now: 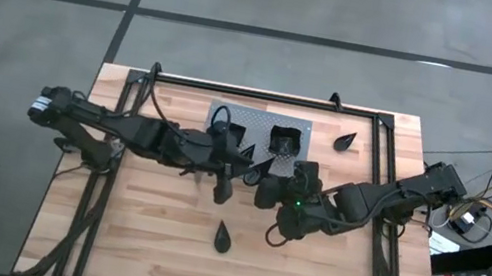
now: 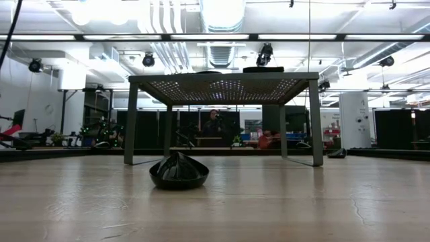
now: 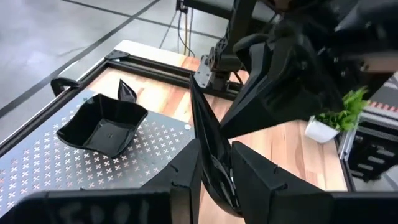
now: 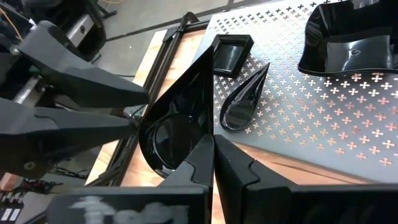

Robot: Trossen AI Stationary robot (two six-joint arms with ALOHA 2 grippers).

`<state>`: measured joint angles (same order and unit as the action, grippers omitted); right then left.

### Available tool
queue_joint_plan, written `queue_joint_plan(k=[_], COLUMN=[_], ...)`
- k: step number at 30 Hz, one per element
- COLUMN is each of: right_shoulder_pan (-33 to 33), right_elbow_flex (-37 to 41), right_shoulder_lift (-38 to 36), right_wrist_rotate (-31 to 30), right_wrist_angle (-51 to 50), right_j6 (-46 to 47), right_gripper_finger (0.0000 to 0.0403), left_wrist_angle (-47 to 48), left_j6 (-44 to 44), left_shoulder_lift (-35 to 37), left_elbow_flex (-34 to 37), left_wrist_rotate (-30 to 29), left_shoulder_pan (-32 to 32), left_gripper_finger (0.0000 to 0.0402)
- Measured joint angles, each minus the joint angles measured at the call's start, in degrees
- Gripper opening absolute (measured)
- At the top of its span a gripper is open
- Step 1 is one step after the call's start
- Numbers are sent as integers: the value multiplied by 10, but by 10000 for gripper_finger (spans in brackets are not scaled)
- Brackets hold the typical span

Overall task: Pick & Place Mini shaped plates
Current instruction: Stack the black drop shaped plate on top of the other black drop shaped plate on the shelf

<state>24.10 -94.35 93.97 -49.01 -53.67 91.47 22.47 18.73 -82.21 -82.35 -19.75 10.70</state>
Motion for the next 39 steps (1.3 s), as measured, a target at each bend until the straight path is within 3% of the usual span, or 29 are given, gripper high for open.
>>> queue_joint_plan(k=[10, 17, 28, 32, 39], right_shoulder_pan=[0, 0, -2, -9, -12], right_elbow_flex=[1, 1, 1, 0, 0], right_shoulder_lift=[0, 0, 0, 0, -2], right_wrist_rotate=[0, -2, -17, -18, -18], right_wrist_angle=[22, 29, 47, 46, 43], right_j6=[-13, -19, -63, -75, -114], right_gripper_finger=[8, 8, 11, 39, 136], left_wrist_angle=[7, 35, 54, 83, 142], left_j6=[-2, -5, 8, 24, 72], left_shoulder_lift=[-9, -10, -9, -4, 10], left_elbow_flex=[0, -4, -5, -5, -5], left_wrist_rotate=[3, -2, 37, 40, 35], left_shoulder_pan=[0, -14, -30, -33, -60], left_gripper_finger=[77, 6, 0, 0, 0])
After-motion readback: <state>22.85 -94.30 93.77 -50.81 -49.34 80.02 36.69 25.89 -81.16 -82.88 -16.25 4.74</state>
